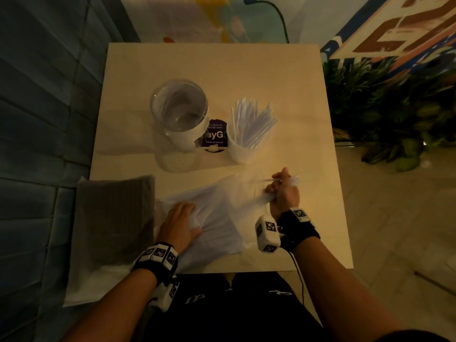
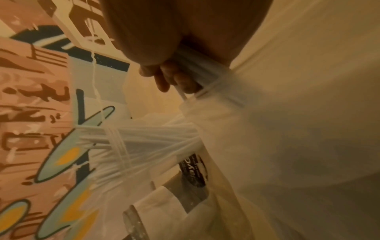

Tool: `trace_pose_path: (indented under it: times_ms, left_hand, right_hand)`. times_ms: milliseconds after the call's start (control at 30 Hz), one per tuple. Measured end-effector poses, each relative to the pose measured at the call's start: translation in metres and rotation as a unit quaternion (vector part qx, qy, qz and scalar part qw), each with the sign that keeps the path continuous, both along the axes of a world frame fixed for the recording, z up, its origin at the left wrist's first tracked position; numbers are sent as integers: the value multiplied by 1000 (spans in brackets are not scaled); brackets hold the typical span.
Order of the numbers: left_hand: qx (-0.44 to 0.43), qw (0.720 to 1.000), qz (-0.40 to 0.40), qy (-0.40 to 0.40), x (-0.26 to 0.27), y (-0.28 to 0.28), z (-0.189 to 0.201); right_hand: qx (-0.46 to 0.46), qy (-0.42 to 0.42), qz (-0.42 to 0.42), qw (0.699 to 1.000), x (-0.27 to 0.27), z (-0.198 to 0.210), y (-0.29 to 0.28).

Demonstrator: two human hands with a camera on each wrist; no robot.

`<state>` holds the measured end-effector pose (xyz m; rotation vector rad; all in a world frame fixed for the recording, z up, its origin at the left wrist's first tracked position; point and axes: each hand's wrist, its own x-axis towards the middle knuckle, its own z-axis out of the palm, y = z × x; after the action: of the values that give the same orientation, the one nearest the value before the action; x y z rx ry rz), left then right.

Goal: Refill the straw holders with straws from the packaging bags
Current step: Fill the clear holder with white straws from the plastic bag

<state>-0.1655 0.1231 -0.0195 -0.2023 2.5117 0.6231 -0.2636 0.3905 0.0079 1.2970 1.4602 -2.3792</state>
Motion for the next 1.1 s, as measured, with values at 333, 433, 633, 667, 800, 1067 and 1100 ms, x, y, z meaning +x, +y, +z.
trace_pose_path:
  times_ms: [333, 433, 633, 667, 800, 1067, 1100]
  left_hand:
    - [-7, 1000, -15, 0, 0, -2, -2]
    - [-6, 999, -43, -28, 0, -10, -2]
    - [31, 996, -35, -76, -12, -15, 11]
    - [49, 996, -23, -68, -14, -13, 17]
    - [200, 978, 52, -14, -22, 6, 55]
    - [353, 935, 17, -1, -45, 60, 113]
    - [381, 924, 36, -9, -46, 64, 112]
  right_hand:
    - [150, 102, 56, 982, -16, 86, 29]
    - [258, 186, 150, 936, -11, 116, 28]
    - [347, 297, 202, 866, -8, 167, 14]
    - [338, 307, 206, 866, -9, 171, 10]
    - [309, 297, 252, 867, -11, 169, -13]
    - [154, 246, 369, 883, 11, 153, -66]
    - [140, 240, 375, 884, 12, 155, -69]
